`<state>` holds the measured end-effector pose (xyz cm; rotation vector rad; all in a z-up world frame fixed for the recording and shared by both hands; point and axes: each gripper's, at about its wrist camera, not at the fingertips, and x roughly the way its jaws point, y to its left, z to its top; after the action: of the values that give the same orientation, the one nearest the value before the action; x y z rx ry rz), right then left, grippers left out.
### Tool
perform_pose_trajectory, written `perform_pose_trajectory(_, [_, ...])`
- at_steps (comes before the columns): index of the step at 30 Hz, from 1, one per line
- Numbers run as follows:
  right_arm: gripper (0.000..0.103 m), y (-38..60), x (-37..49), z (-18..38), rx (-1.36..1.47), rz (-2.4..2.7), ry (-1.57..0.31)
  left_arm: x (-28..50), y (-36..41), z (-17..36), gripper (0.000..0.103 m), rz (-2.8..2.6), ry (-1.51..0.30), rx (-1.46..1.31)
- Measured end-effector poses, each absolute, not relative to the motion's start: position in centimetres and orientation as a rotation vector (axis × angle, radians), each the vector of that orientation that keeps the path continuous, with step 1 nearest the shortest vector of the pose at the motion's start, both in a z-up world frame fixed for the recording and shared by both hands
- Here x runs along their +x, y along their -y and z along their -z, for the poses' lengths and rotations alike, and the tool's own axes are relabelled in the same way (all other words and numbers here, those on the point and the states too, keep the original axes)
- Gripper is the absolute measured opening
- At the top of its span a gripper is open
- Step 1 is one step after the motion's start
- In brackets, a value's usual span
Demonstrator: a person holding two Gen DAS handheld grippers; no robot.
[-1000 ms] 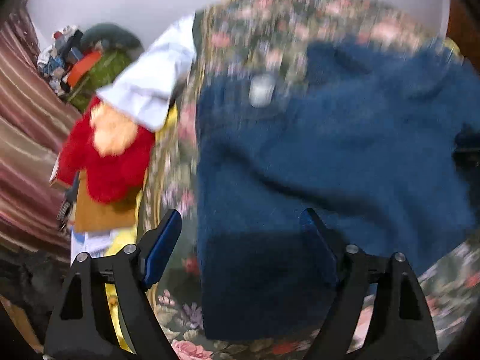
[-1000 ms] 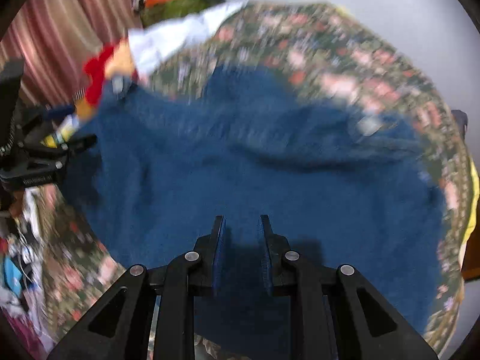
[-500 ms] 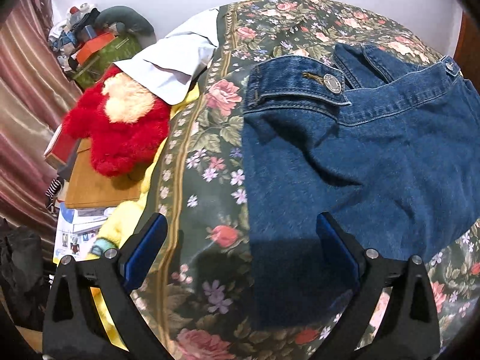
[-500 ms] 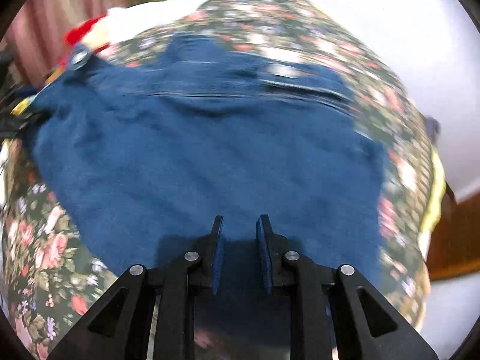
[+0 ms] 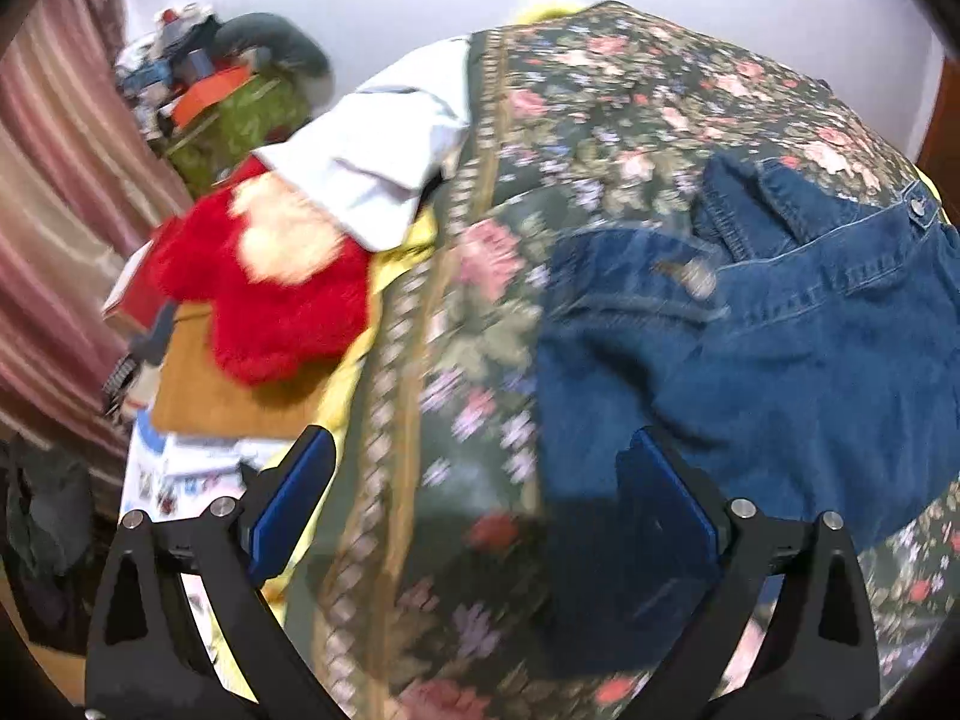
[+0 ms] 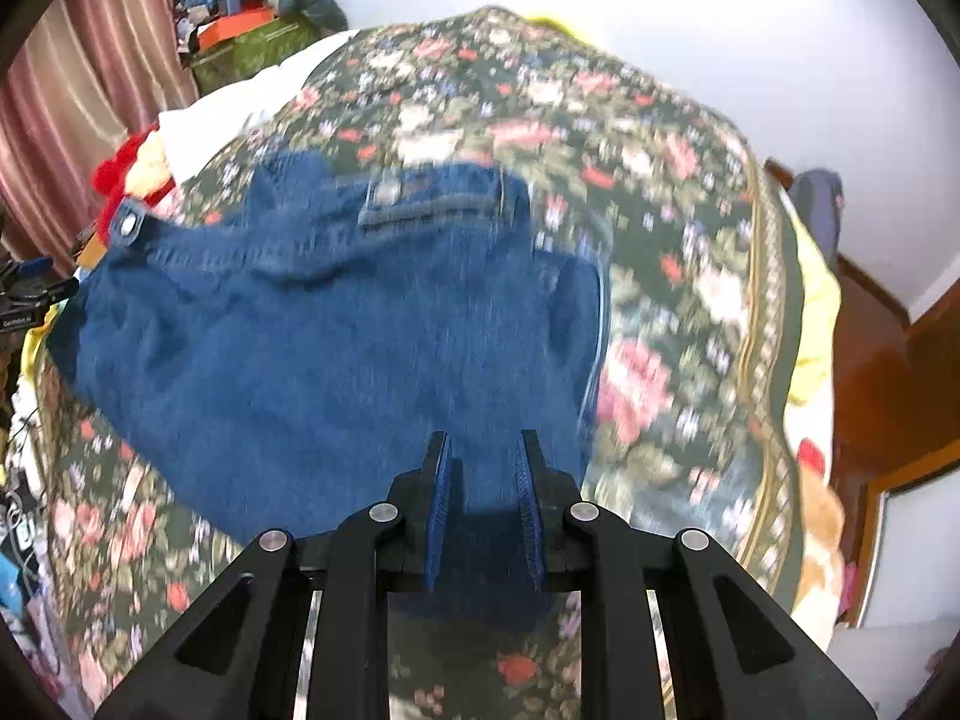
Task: Fold large clothes
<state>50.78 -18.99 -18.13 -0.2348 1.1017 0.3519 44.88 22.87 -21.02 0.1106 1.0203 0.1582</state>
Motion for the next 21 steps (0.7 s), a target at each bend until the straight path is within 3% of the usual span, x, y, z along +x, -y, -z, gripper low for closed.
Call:
perform_pose_trajectory(5, [0.017,16.2,53.8,17.9,-0.226,-0.38,-1.082,49.4,-21.2,23.1,0.1,-0.179,-1.044,0.133])
perform_pose_trajectory(11, [0.017,14.2,57.8,22.3,-0.32,-0.275,-1.137,52.5,-22.9,26.0,0.103,-0.229,-1.115,0.079])
perform_pose_trajectory(21, [0.017,18.1,56.9,22.1,-0.266,-0.313,-1.113,50.2,-24.6,24.0,0.103,-0.192,-1.085,-0.025])
